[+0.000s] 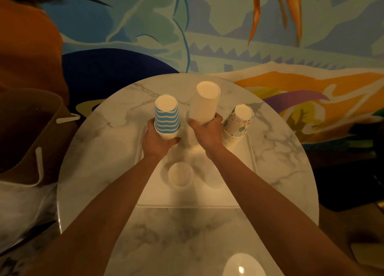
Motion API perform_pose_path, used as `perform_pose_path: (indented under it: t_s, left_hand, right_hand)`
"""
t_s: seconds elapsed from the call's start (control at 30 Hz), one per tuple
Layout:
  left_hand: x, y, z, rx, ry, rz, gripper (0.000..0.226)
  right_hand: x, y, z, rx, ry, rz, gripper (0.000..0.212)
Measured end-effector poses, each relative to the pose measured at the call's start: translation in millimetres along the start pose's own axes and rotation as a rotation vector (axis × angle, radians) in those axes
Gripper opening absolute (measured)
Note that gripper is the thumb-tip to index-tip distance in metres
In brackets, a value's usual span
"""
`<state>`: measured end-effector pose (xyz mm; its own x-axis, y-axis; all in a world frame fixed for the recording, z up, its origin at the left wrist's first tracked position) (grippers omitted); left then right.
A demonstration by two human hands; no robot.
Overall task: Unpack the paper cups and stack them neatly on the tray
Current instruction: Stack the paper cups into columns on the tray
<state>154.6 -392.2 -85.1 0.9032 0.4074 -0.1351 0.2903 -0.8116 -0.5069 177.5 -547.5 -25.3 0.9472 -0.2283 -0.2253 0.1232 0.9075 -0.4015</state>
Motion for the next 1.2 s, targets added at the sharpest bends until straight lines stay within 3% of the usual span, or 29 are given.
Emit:
perform_pose_path:
  t_s: [0.43,1.2]
  left_hand:
    - [-3.4,-5.9,15.9,-0.162,-0.034,-0.039,0.080]
    - [-53.9,-62.1,17.1,-0.170,0.048,0.004,0.080]
  right_hand:
    - [3.1,1.0,-2.3,-0.023,-0.001,0.053,0.084]
    - [-17.1,54.5,20.9,-0.076,-0.030,0.276,0.085]
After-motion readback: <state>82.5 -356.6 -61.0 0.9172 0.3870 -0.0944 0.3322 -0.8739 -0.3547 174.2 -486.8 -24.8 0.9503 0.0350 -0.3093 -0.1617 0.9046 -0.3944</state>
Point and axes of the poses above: each hand's wrist, its own x-axis towards the middle knuckle, its own y-axis out of the palm, z = x × y, the point moved 4 cm from there along x, towards the middle knuckle, and after that the axes turned 1 degree about z, right-handed, at the moved point
